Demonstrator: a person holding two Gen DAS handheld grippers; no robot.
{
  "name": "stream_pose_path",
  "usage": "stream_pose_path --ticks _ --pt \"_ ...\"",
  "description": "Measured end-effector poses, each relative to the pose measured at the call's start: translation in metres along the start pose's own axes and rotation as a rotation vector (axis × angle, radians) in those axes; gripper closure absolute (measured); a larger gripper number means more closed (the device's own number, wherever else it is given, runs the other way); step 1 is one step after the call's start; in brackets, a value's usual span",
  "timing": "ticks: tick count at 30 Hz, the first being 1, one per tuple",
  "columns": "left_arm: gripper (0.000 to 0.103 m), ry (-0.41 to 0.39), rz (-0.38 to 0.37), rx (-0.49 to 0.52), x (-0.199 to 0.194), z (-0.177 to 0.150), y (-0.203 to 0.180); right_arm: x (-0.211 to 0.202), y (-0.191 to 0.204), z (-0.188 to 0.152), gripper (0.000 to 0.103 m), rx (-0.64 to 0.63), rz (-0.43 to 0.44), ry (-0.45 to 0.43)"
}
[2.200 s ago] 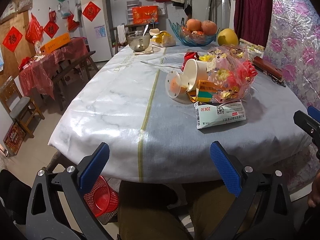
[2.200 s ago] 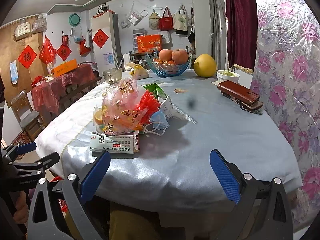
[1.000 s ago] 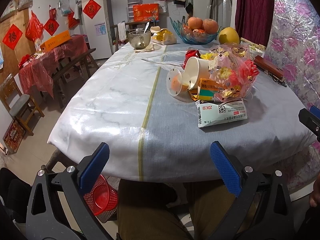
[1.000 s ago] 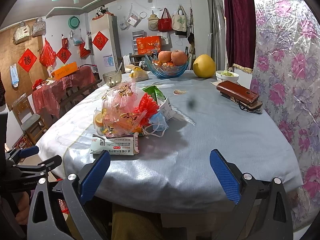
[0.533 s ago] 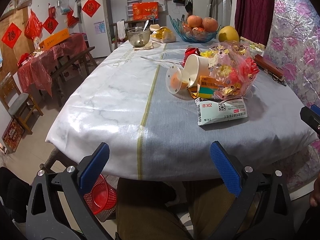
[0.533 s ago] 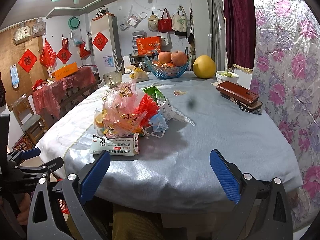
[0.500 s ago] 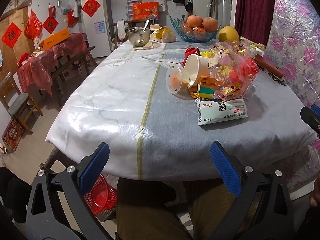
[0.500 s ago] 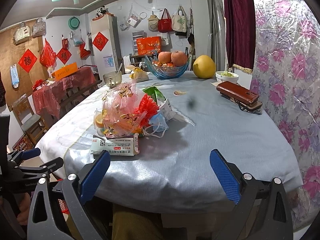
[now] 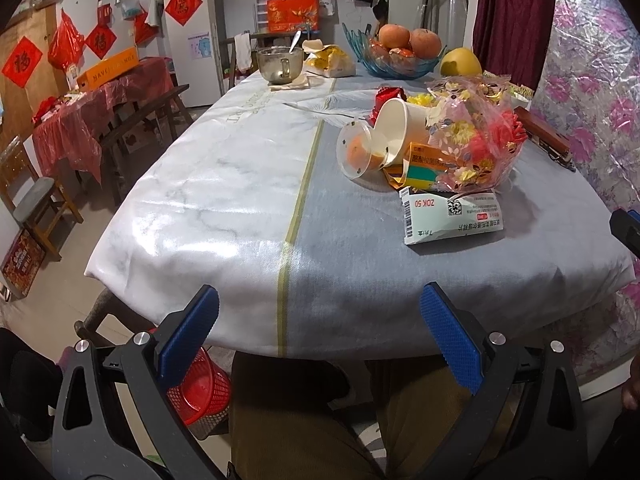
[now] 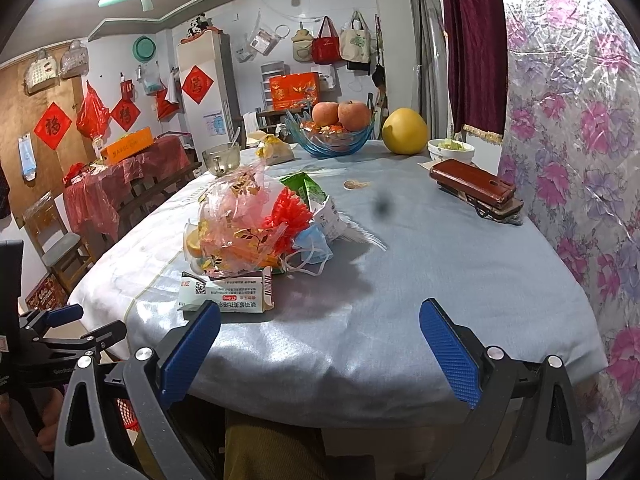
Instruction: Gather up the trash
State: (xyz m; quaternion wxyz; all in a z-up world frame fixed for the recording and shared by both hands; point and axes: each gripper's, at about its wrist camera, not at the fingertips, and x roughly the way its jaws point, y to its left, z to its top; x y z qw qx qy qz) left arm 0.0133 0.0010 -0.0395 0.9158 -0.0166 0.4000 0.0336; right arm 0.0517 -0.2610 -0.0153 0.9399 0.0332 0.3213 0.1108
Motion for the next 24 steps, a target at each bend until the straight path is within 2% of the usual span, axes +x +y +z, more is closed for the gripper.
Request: stream_pose_path --ticks 5,9,14,19,21,24 --pt "0.006 0.015 -0.017 0.014 0.009 0.006 -0.003 0.009 -0.007 0.002 0.005 0.016 0.022 0.016" --pt "0.006 0.017 -0.035 0.049 0.017 0.018 -0.017 0.019 -0.01 0.009 0.005 0.001 0.006 0.014" --pt "0.006 0.009 -0.108 0.083 0.024 0.043 -0.045 0.031 -0.022 0.023 0.005 -0.004 -0.018 0.0" --pt "0.006 -0.022 -0.203 0.136 0.033 0.069 -0.083 0.038 -0.05 0.033 0.005 0.028 -0.048 -0.025" --pt "0.006 -0.036 -0.21 0.165 0.04 0.08 -0.099 0.042 -0.06 0.033 0.005 0.039 -0.056 -0.032" --pt "0.006 -0.069 -0.177 0.184 0.05 0.095 -0.114 0.048 -0.073 0.032 0.005 0.064 -0.034 -0.027"
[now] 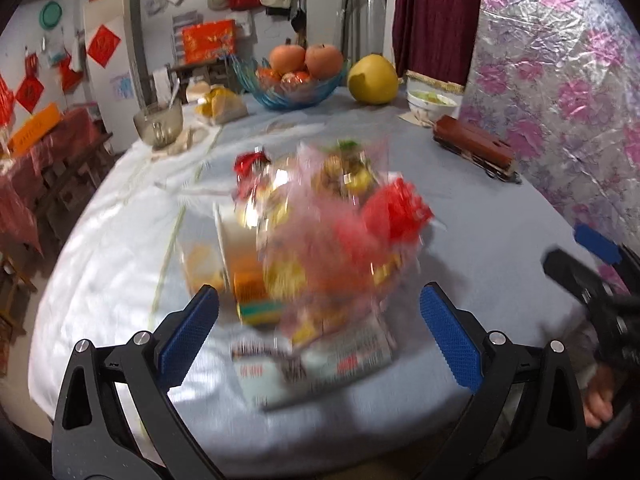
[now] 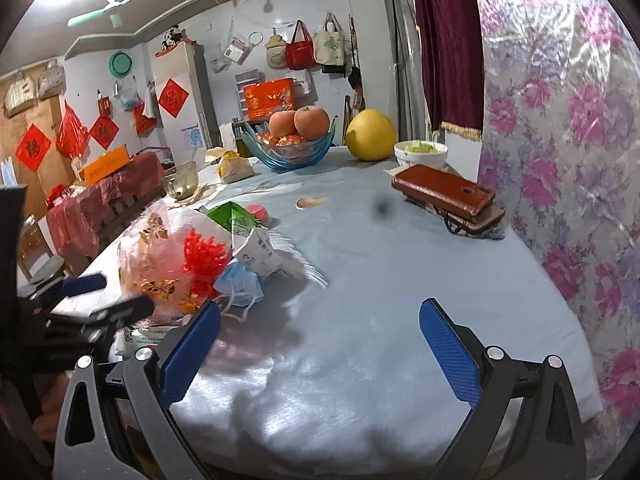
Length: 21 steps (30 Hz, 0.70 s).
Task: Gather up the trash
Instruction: 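Grasp the pink candy bag with gold flowers with the left tool, then carry the pink bag toward the red wastebasket with the left tool while the right tool grasps red tinsel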
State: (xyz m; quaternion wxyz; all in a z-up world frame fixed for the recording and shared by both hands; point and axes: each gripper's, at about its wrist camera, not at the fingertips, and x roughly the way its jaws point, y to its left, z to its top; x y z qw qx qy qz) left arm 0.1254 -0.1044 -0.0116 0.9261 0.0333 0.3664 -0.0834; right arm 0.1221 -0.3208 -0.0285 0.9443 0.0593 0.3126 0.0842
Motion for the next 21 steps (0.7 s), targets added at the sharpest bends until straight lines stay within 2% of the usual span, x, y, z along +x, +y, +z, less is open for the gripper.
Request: stream_pose_path --ticks 3,5,7,10,17,19,21 --pt "0.007 -0.016 -0.013 -0.02 0.008 0.009 0.005 0.004 -0.008 0.0 0.005 0.007 0.028 -0.003" --pt "0.018 -0.03 -0.032 -0.043 0.008 0.011 0.011 0.005 -0.01 -0.001 0.005 0.004 0.039 -0.01" --pt "0.044 -0.031 -0.083 -0.059 0.009 0.013 0.017 0.006 -0.01 -0.002 0.005 -0.005 0.054 -0.021" --pt "0.056 -0.055 -0.113 -0.075 0.003 0.017 0.024 0.006 -0.006 -0.003 0.005 -0.022 0.066 -0.042" --pt "0.058 -0.144 -0.183 -0.127 -0.033 0.037 0.053 0.015 0.0 -0.006 0.005 -0.029 0.099 -0.024" --pt "0.058 -0.159 -0.174 -0.135 -0.042 0.038 0.062 0.017 0.004 -0.007 0.005 -0.041 0.105 -0.023" --pt "0.058 -0.18 -0.129 -0.136 -0.054 0.035 0.076 0.019 0.01 -0.008 0.005 -0.054 0.116 -0.022"
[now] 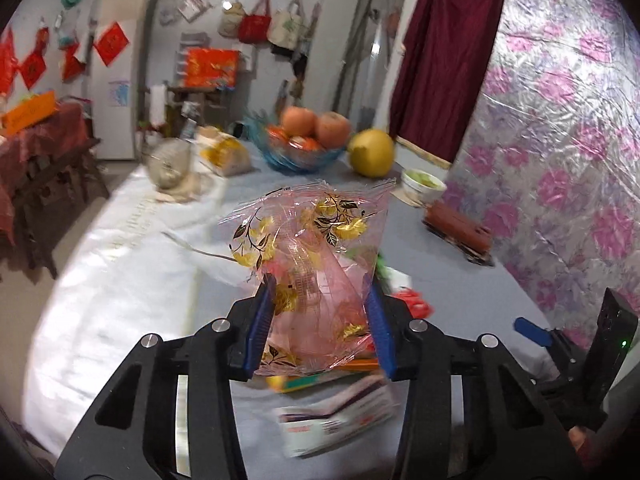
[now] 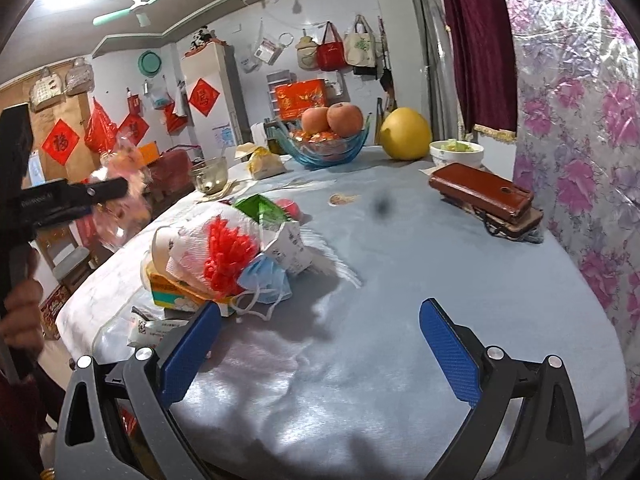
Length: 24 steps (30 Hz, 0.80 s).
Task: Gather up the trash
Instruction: 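Carry the pink bag toward the red wastebasket with the left tool while the right tool grasps red tinsel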
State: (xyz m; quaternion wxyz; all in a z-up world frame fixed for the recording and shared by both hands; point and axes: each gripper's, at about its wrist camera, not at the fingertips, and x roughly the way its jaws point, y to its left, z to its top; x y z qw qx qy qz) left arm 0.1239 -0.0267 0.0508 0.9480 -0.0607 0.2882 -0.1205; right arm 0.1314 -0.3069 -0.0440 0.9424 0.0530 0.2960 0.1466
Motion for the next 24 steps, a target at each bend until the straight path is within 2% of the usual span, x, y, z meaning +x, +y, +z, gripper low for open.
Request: stream_pose_path --ticks 3,7,8,16,17,20,24 --pt "0.058 -0.02 0.048 -0.024 -0.021 -0.006 0.025 0.005 0.009 0.002 0.01 -0.014 0.027 -0.001" --pt "0.058 -0.035 0.138 -0.105 -0.055 -0.024 0.074 0.024 0.024 0.013 0.014 -0.026 0.078 0.005" --pt "0.058 -0.033 0.153 -0.124 -0.061 -0.028 0.083 0.029 0.028 0.016 0.018 -0.029 0.081 0.006" --pt "0.058 0.033 0.355 -0.27 -0.104 -0.094 0.167 0.072 0.042 0.031 0.037 0.035 0.128 0.037" --pt "0.058 0.04 0.368 -0.284 -0.109 -0.103 0.175 0.075 0.044 0.03 0.045 0.036 0.136 0.041" --pt "0.058 0.065 0.419 -0.347 -0.123 -0.13 0.201 0.082 0.048 0.03 0.084 0.041 0.169 0.054" --pt "0.058 0.108 0.474 -0.433 -0.13 -0.167 0.23 0.075 0.045 0.035 0.086 0.077 0.19 -0.008"
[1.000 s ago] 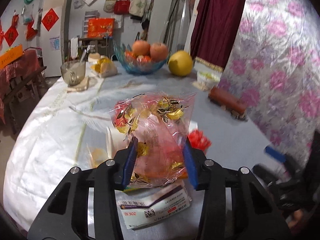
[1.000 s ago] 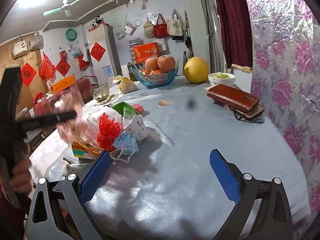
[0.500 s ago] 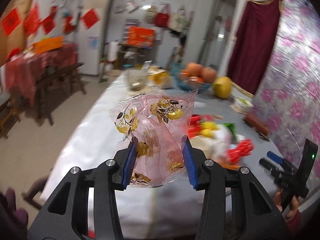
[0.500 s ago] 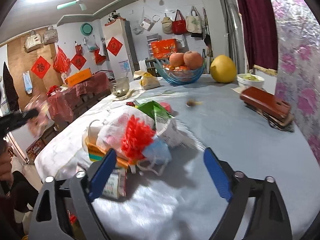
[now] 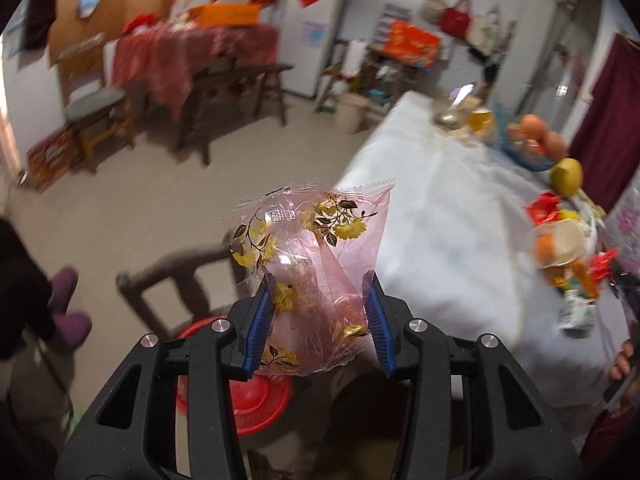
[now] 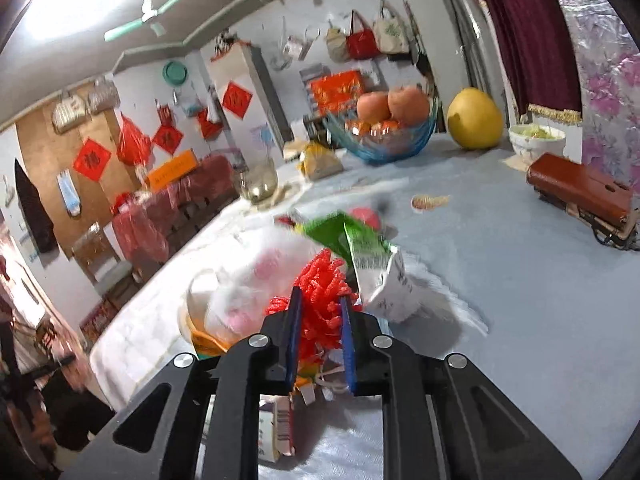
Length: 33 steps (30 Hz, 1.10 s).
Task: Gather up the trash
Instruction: 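Carry the pink bag toward the red wastebasket with the left tool while the right tool grasps red tinsel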
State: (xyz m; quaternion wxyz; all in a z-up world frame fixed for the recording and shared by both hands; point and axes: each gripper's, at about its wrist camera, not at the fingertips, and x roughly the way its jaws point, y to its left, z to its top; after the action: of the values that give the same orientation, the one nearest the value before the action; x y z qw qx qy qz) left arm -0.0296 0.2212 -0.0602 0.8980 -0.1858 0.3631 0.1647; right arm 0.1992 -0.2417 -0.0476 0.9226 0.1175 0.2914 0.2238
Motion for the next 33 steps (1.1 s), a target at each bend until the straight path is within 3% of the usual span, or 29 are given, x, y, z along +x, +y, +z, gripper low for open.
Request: stream_pose_path --ticks 6,9,13,14,16,18,24,28,33 --pt "0.058 0.132 0.069 -0.089 0.048 -0.035 0.051 -0.027 0.011 0.021 0.086 -0.016 0.023 -0.115" --pt "0.058 0.194 0.05 -0.169 0.069 -0.051 0.071 -0.035 0.02 0.028 0.086 -0.037 0.023 -0.135" --pt "0.057 0.284 0.086 -0.214 0.093 -0.065 0.086 -0.037 0.031 0.028 0.086 -0.042 0.06 -0.133" --pt "0.055 0.3 0.089 -0.227 0.097 -0.065 0.088 -0.037 0.036 0.027 0.086 -0.05 0.067 -0.13" --pt "0.035 0.321 0.1 -0.259 0.099 -0.067 0.095 -0.035 0.047 0.025 0.086 -0.067 0.082 -0.122" --pt "0.028 0.326 0.118 -0.274 0.099 -0.069 0.098 -0.033 0.058 0.024 0.086 -0.086 0.094 -0.114" --pt "0.023 0.315 0.169 -0.328 0.093 -0.066 0.113 -0.031 0.109 0.017 0.086 -0.181 0.184 -0.082" --pt "0.02 0.274 0.27 -0.343 0.082 -0.062 0.12 -0.029 0.153 0.001 0.086 -0.248 0.277 -0.036" --pt "0.012 0.192 0.403 -0.371 0.063 -0.056 0.131 -0.023 0.233 -0.04 0.086 -0.39 0.444 0.088"
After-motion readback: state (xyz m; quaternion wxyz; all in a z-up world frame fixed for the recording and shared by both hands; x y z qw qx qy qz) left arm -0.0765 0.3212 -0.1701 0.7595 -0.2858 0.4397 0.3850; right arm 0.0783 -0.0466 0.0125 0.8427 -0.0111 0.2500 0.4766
